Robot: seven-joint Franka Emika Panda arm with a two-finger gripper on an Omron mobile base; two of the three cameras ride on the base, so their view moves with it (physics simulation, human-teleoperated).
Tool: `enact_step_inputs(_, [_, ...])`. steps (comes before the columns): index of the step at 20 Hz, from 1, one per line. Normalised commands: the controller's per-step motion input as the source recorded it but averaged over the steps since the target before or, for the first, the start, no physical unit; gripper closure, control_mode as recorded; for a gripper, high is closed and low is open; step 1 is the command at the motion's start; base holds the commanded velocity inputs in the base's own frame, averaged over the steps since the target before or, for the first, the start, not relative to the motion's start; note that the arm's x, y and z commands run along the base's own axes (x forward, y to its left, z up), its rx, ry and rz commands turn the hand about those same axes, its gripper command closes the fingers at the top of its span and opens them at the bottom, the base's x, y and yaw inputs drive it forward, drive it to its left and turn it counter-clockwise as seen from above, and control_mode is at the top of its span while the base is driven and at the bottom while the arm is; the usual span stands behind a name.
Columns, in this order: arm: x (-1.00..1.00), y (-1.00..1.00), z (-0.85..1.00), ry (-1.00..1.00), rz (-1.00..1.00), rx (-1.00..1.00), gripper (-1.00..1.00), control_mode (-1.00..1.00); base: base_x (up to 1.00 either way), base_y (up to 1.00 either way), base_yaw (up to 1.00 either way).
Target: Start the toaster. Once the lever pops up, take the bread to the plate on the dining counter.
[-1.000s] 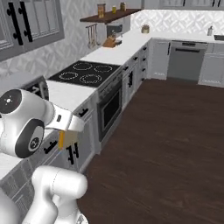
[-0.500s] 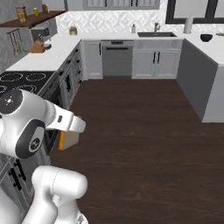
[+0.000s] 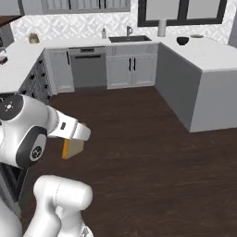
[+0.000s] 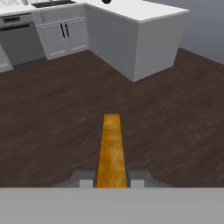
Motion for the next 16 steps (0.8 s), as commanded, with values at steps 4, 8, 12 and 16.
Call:
enact_step_inputs(4, [0.00,0.00,0.00,0.00,0.00,0.00,1.00,1.00,1.00,-0.08,-0.40])
enact_step_inputs(8, [0.00,0.00,0.00,0.00,0.00,0.00,1.00,1.00,1.00,-0.20,-0.42])
enact_step_inputs(12, [0.00,0.00,0.00,0.00,0.00,0.00,1.00,1.00,1.00,-0.33,-0.41])
enact_step_inputs(16, [0.00,0.00,0.00,0.00,0.00,0.00,1.00,1.00,1.00,-0.40,-0.39])
